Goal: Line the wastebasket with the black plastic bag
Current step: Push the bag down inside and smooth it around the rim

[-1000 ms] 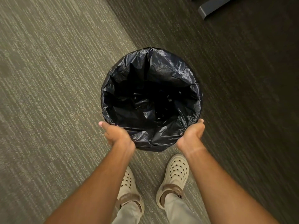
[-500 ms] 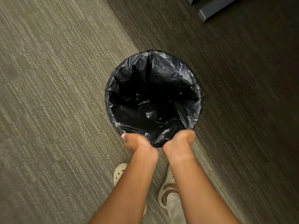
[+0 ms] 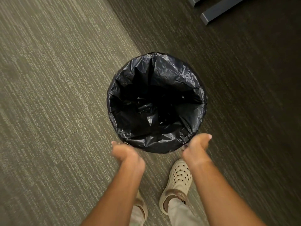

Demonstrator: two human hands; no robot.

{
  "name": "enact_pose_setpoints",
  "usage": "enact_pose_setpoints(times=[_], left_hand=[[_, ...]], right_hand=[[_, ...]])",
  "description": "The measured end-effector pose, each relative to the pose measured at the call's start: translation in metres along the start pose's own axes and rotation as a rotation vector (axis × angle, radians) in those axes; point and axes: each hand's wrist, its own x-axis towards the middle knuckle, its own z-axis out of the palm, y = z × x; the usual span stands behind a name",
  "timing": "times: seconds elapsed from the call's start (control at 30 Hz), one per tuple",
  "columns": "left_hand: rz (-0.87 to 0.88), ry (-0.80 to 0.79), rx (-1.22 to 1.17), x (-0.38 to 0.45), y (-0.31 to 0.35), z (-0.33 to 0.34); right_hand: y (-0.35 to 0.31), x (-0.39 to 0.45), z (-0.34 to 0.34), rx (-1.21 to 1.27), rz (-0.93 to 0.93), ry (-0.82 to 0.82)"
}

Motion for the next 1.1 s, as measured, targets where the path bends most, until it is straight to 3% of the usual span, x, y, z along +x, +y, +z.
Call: enact_pose_setpoints(times=[0.07,0.13,0.27,0.37,0.5,0.63,0.77,0.87,0.93,1.0,1.1], left_hand=[[0.362,0.083,0.18,0.008,0.028,0.001],[0.764,0.063,0.446,0.016,0.058,0.016],[1.379,-0.161,0.982,0.02,0.11,0.067],[1.61,-0.286,1.255,0.027,0.129,0.103],[1.553,-0.378,1.463,0.045,0.133,0.128],[1.575,-0.389,1.38,0.058,0.13,0.133],[1.647,-0.401,1.359,0.067,0.128,0.131],[1.605,-0.408,1.363,0.065,0.128,0.134],[1.5,-0.41,1.371,0.061,0.132,0.129],[1.399,-0.369,1.328,0.053,0.138,0.114],[1.207,-0.277,1.245,0.032,0.137,0.081]], right_hand=[[-0.032,-0.007,-0.002,-0.136,-0.305,0.237],[-0.068,-0.014,0.01,-0.338,-0.722,0.33],[-0.121,-0.014,0.061,-0.702,-1.329,0.15],[-0.145,-0.016,0.102,-1.009,-1.536,-0.01],[-0.159,0.001,0.127,-1.257,-1.456,-0.133],[-0.165,0.014,0.129,-1.293,-1.382,-0.197],[-0.163,0.022,0.128,-1.289,-1.442,-0.16],[-0.164,0.025,0.129,-1.285,-1.428,-0.202],[-0.166,0.024,0.12,-1.205,-1.368,-0.246],[-0.165,0.025,0.096,-1.055,-1.278,-0.187],[-0.146,0.026,0.035,-0.785,-0.971,-0.104]])
